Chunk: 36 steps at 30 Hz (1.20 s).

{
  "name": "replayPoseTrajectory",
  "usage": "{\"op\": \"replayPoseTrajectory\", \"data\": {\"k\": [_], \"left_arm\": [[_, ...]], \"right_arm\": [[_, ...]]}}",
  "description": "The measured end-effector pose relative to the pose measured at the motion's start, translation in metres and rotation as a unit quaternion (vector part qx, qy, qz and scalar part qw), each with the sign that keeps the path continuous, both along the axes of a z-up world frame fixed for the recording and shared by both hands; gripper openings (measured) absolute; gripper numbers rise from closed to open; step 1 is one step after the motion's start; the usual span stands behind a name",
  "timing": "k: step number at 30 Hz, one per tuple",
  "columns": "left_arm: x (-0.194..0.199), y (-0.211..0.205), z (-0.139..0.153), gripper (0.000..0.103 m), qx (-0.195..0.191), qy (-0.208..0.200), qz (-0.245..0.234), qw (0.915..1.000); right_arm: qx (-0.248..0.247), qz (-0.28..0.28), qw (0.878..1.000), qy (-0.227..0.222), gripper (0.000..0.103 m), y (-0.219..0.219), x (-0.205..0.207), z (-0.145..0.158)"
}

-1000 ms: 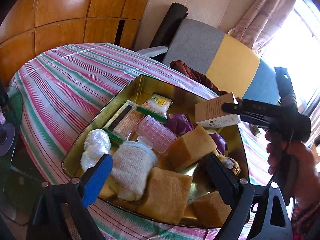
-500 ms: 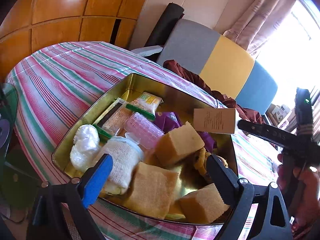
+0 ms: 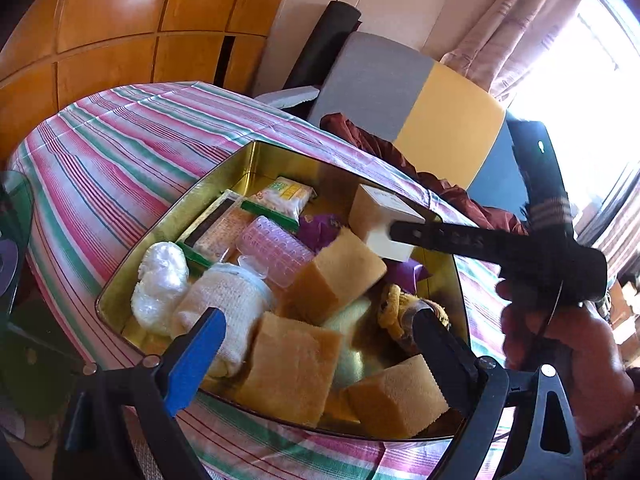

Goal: Organize objects
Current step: 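Move both tools back toward the small box and plastic bundle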

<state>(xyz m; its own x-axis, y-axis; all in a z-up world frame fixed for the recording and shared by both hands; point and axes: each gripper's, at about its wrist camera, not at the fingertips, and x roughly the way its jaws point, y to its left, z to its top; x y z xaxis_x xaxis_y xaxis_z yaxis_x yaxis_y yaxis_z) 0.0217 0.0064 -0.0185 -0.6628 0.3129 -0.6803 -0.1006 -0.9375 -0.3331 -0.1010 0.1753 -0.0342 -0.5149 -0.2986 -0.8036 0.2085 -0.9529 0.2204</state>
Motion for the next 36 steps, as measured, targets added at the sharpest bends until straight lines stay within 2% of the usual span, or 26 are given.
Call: {"op": "replayPoseTrajectory", "data": {"k": [3, 7, 11, 14, 24, 30, 36], "left_arm": [[0.002, 0.002, 0.001, 0.095, -0.004, 0.004, -0.001, 1.0], [0.004, 0.006, 0.002, 0.096, -0.001, 0.004, -0.001, 1.0], [0.005, 0.019, 0.003, 0.101, 0.001, -0.004, -0.004, 1.0], [0.008, 0.032, 0.003, 0.103, 0.002, -0.011, -0.017, 0.9998], [0.028, 0.095, 0.007, 0.103, -0.028, -0.015, -0.094, 0.9951], [0.04, 0.141, 0.004, 0.103, -0.038, -0.025, -0.146, 0.9881], [0.051, 0.179, -0.001, 0.103, -0.06, -0.029, -0.189, 0.9797]], "right_arm": [[-0.013, -0.004, 1.0, 0.018, 0.037, 0.001, 0.012, 0.008], [0.013, -0.024, 0.998, 0.059, 0.039, 0.018, 0.043, 0.022], [0.028, -0.059, 0.995, 0.07, 0.043, 0.044, 0.063, 0.027], [0.03, -0.085, 0.994, 0.06, 0.047, 0.067, 0.078, 0.023], [0.063, -0.164, 0.985, -0.001, 0.048, 0.141, 0.121, -0.019], [0.081, -0.231, 0.969, -0.021, 0.048, 0.201, 0.15, -0.036], [0.091, -0.332, 0.939, -0.018, 0.048, 0.273, 0.179, -0.047]]}}
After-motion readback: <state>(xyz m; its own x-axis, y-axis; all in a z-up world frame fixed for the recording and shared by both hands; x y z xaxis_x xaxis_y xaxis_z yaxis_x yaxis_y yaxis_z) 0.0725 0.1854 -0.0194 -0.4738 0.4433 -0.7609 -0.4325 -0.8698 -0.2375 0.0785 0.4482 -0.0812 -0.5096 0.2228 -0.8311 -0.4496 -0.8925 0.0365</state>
